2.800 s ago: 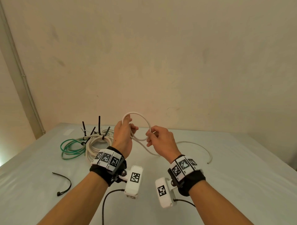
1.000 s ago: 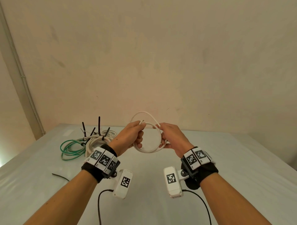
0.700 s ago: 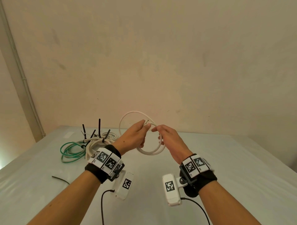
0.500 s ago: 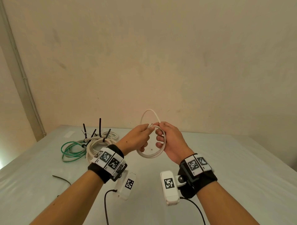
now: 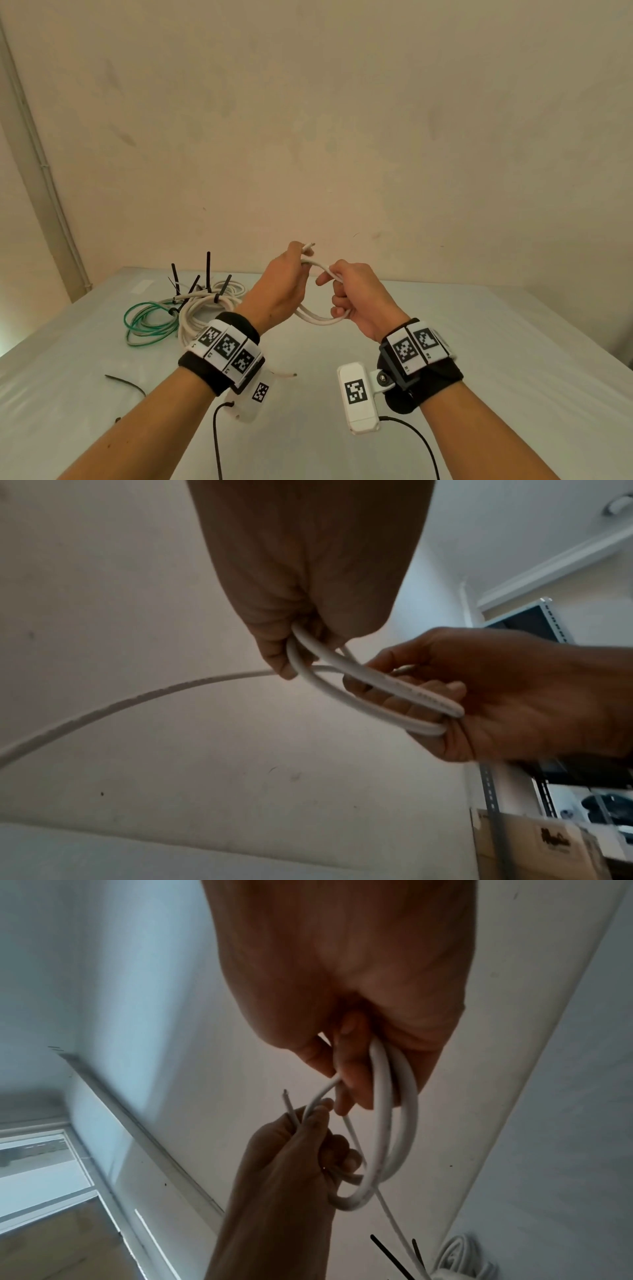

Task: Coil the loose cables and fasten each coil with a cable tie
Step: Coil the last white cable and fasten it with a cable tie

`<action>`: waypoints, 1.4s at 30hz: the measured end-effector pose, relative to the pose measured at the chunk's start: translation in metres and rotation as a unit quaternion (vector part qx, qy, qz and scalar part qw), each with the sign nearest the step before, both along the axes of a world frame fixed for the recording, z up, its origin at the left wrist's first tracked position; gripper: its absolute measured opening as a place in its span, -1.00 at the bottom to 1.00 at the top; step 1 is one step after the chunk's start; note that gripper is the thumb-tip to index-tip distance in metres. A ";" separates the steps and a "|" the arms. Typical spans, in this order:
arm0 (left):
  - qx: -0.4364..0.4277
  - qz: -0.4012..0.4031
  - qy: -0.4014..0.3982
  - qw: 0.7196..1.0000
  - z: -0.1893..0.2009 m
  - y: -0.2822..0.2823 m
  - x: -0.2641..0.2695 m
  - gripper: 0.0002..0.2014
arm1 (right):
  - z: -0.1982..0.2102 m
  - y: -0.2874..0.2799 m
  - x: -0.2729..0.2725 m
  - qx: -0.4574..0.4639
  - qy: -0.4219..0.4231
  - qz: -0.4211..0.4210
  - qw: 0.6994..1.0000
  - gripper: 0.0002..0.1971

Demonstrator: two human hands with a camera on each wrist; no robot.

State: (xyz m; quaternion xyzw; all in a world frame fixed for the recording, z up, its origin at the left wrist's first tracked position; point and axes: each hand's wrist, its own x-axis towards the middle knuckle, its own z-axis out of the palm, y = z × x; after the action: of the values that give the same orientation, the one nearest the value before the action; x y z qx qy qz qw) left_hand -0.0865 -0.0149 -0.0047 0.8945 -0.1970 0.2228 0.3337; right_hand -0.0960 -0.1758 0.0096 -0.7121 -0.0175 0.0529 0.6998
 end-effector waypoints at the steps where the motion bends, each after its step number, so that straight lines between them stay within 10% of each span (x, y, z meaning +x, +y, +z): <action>1: 0.011 0.008 -0.012 1.000 -0.002 0.000 0.002 -0.66 | 0.001 0.000 -0.001 -0.003 -0.004 -0.002 1.000 -0.68; 8: 0.134 0.058 -0.175 0.974 -0.006 0.016 0.014 -0.60 | 0.016 -0.009 -0.005 -0.065 -0.063 0.022 0.996 -0.73; 14: -0.081 -0.107 0.048 0.990 0.009 0.014 0.008 -0.73 | 0.019 -0.010 -0.003 -0.046 -0.111 0.014 0.993 -0.71; 24: -0.363 -0.111 0.318 0.868 0.013 0.013 0.002 -0.80 | -0.009 0.008 -0.003 -0.136 -0.012 0.046 0.990 -0.70; 28: -0.265 -0.006 0.187 0.946 0.006 0.017 0.008 -0.65 | -0.018 0.005 0.006 -0.231 -0.005 0.041 0.972 -0.66; 31: -0.296 0.050 0.099 0.949 0.003 0.020 0.014 -0.62 | -0.025 0.005 0.013 -0.267 -0.050 0.003 0.963 -0.58; 37: -0.469 0.041 0.086 0.878 -0.006 -0.001 0.014 -0.62 | -0.014 0.030 -0.004 -0.055 0.154 0.120 0.979 -0.01; 42: -0.504 0.062 0.096 0.856 -0.014 -0.005 0.012 -0.63 | -0.015 0.037 0.004 0.204 0.169 0.017 0.964 -0.31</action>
State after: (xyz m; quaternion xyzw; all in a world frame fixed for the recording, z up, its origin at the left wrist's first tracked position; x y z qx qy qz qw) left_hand -0.0740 -0.0199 -0.0192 0.6312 0.0317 0.2246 0.7417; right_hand -0.0918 -0.1391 -0.0053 -0.5348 0.0785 0.1791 0.8221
